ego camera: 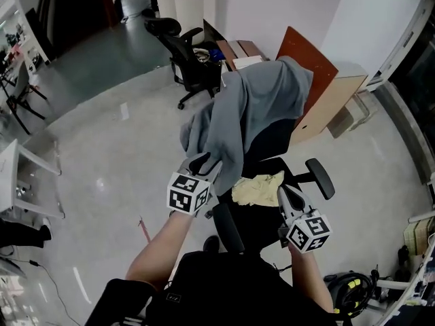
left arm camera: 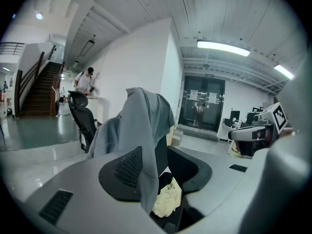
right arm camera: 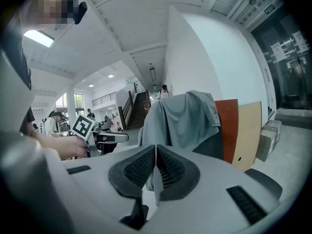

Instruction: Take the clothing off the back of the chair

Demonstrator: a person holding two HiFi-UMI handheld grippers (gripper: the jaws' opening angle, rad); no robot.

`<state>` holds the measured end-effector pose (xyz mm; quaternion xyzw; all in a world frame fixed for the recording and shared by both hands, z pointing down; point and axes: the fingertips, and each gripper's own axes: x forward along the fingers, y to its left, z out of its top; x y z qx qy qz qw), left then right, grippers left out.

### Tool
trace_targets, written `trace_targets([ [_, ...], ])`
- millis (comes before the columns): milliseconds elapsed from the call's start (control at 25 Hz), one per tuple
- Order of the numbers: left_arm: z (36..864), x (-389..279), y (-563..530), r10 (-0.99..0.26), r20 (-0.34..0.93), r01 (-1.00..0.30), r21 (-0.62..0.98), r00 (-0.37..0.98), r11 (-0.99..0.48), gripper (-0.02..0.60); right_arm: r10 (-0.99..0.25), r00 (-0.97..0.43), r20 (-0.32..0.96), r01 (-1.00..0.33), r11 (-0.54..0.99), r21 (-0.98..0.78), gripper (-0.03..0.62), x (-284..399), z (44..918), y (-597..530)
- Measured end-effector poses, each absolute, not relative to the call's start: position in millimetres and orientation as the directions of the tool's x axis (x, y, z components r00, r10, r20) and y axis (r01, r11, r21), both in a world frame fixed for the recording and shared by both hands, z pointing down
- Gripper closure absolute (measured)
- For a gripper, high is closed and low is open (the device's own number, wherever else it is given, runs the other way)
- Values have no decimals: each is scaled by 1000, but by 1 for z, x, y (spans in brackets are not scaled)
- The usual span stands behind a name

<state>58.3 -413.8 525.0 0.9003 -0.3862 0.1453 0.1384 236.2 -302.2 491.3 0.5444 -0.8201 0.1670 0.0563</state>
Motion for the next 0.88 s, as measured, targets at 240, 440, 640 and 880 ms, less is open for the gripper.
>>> trace_targets([
  [240,528,74,-444,-710,403,-795,83,578,-601,391,-838,-477,265,-876,428,-224,576,255,498,-337],
  [440,540,80,-480,-742,447,-843,57,501,-535,302,-813,-515,273,-854,460,-242,571,264,503,-362],
  [640,551,81,-515,-771,465,-876,19,435,-482,222,-787,-542,293,-838,483,-255,571,260,510,-367],
  [880,547,102,-539,-754,461,-852,9,468,-523,196,-784,-528,326,-847,457,-273,571,267,521,-363],
])
